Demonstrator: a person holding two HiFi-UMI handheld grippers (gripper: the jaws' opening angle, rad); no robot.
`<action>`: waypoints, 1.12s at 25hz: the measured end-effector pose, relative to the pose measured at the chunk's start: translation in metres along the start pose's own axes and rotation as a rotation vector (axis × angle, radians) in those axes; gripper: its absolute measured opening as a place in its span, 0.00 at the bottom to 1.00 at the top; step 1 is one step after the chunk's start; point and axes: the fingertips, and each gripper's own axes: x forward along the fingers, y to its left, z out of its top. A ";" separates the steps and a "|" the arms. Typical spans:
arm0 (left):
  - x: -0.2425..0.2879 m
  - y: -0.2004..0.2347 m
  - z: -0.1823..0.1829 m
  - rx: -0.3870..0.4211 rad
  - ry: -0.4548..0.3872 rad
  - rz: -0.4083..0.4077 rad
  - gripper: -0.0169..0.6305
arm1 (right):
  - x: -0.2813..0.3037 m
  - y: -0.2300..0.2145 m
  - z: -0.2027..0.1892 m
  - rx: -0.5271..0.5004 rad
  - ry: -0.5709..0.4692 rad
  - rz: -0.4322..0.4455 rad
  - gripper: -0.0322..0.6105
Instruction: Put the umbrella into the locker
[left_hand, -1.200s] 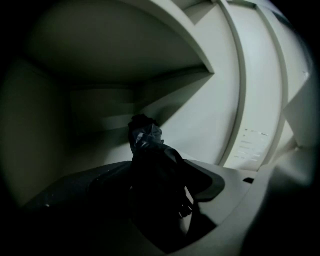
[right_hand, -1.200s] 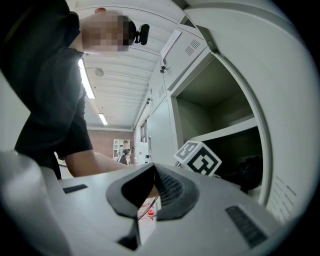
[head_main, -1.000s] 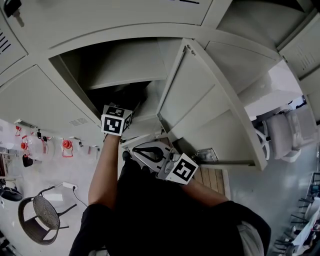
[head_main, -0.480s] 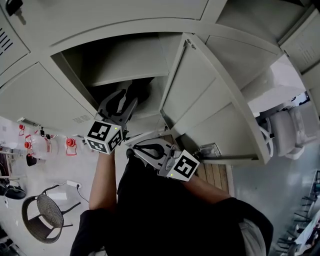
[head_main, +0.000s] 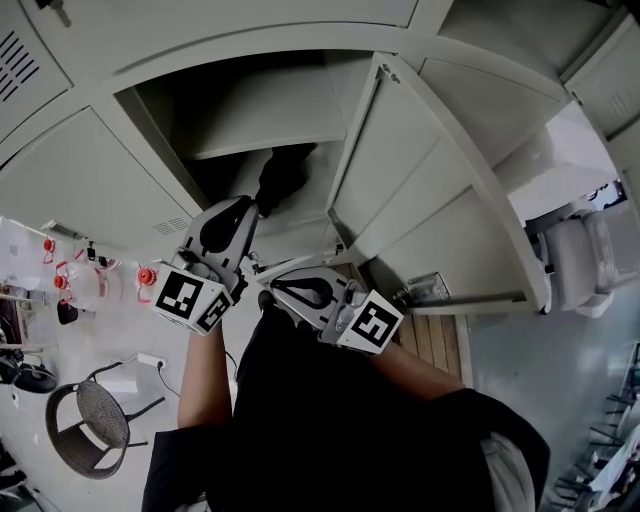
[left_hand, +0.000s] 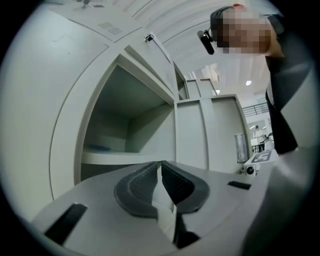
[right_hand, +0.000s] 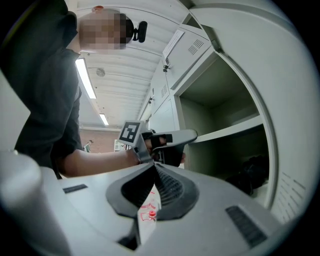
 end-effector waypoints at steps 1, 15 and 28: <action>-0.005 -0.001 0.002 0.004 -0.010 -0.001 0.08 | 0.001 0.001 0.000 -0.002 -0.002 0.004 0.07; -0.064 -0.022 -0.003 -0.053 -0.024 -0.003 0.06 | 0.011 0.015 -0.002 0.000 -0.011 0.033 0.07; -0.122 -0.052 -0.031 -0.139 0.053 0.004 0.06 | 0.009 0.036 0.001 0.004 -0.041 0.034 0.07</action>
